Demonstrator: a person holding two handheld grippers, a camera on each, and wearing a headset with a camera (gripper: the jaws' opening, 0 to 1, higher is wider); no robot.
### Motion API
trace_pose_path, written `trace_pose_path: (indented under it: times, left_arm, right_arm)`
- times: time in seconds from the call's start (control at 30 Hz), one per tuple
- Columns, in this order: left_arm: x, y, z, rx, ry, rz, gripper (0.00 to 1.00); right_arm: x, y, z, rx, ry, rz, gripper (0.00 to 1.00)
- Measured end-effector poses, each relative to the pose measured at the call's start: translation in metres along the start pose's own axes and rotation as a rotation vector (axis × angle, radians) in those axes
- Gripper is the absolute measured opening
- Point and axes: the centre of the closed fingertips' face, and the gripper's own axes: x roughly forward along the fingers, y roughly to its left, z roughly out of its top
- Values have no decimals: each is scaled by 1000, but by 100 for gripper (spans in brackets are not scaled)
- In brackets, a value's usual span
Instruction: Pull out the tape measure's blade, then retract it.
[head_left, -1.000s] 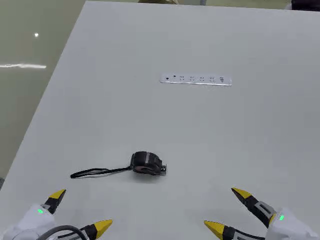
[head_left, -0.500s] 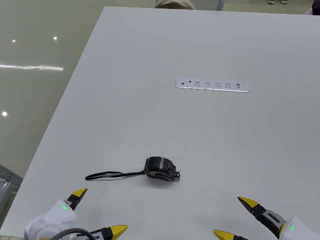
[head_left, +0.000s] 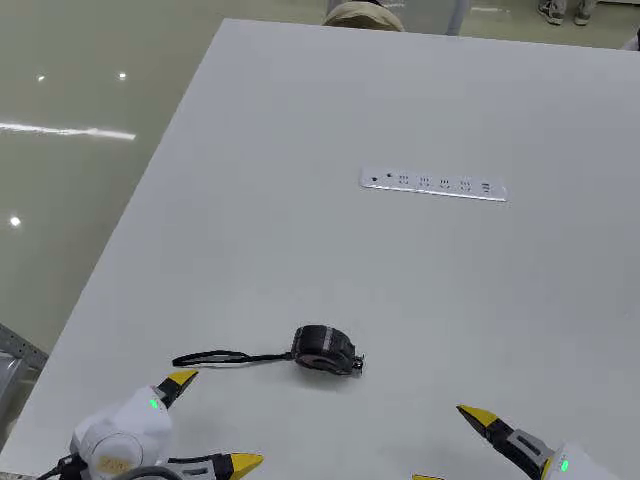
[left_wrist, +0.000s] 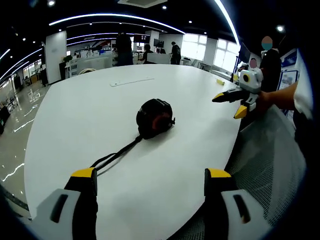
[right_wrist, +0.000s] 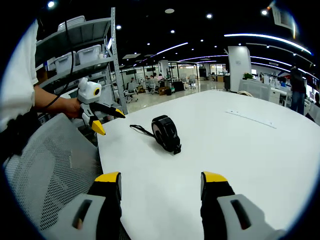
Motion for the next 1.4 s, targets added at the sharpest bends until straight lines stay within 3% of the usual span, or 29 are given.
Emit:
trace_pose_path:
  times: [0.73,0.87,1.4]
  left_arm:
    - [21,2,13,126,45,-130,86]
    - [24,1,18,152,36,-153,86]
    - [43,5,22,239,68,-199,85]
  right_arm:
    - [27,-9,6,0,7,58,63]
    - [31,-12,8,0,5,66,63]
    - [43,-18,4,5,12,91,62]
